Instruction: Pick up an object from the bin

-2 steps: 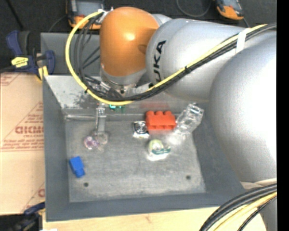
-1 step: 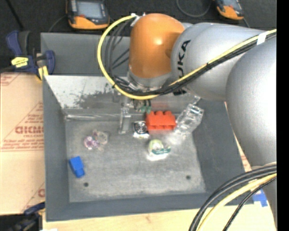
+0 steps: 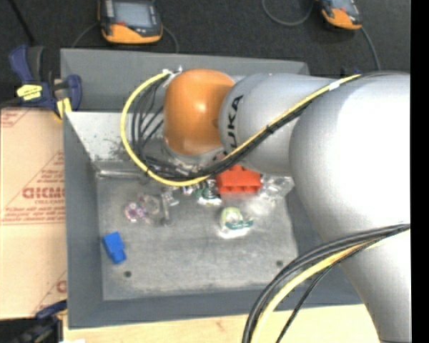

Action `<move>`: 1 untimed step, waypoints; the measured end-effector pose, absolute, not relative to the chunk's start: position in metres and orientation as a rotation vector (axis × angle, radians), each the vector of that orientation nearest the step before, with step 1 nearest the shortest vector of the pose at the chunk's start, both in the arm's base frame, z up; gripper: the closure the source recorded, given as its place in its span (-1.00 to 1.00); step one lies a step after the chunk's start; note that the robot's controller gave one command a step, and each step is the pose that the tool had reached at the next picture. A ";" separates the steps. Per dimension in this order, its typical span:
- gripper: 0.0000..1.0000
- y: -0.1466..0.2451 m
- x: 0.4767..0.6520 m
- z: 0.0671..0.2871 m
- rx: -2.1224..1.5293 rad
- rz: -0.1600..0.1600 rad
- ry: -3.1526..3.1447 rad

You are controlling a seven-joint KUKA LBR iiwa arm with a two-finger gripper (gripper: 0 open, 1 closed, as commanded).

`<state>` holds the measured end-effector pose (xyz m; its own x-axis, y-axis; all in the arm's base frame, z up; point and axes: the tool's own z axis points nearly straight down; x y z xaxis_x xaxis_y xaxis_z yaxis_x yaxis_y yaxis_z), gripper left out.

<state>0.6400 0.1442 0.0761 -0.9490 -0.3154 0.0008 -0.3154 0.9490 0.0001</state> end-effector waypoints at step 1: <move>1.00 0.145 0.642 0.079 0.494 -0.003 -3.107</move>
Offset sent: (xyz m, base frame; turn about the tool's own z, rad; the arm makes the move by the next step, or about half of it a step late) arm 0.0000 0.0000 0.0000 0.0000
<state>0.6417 0.1446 0.0793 -0.9506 -0.3102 -0.0045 -0.3103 0.9507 0.0012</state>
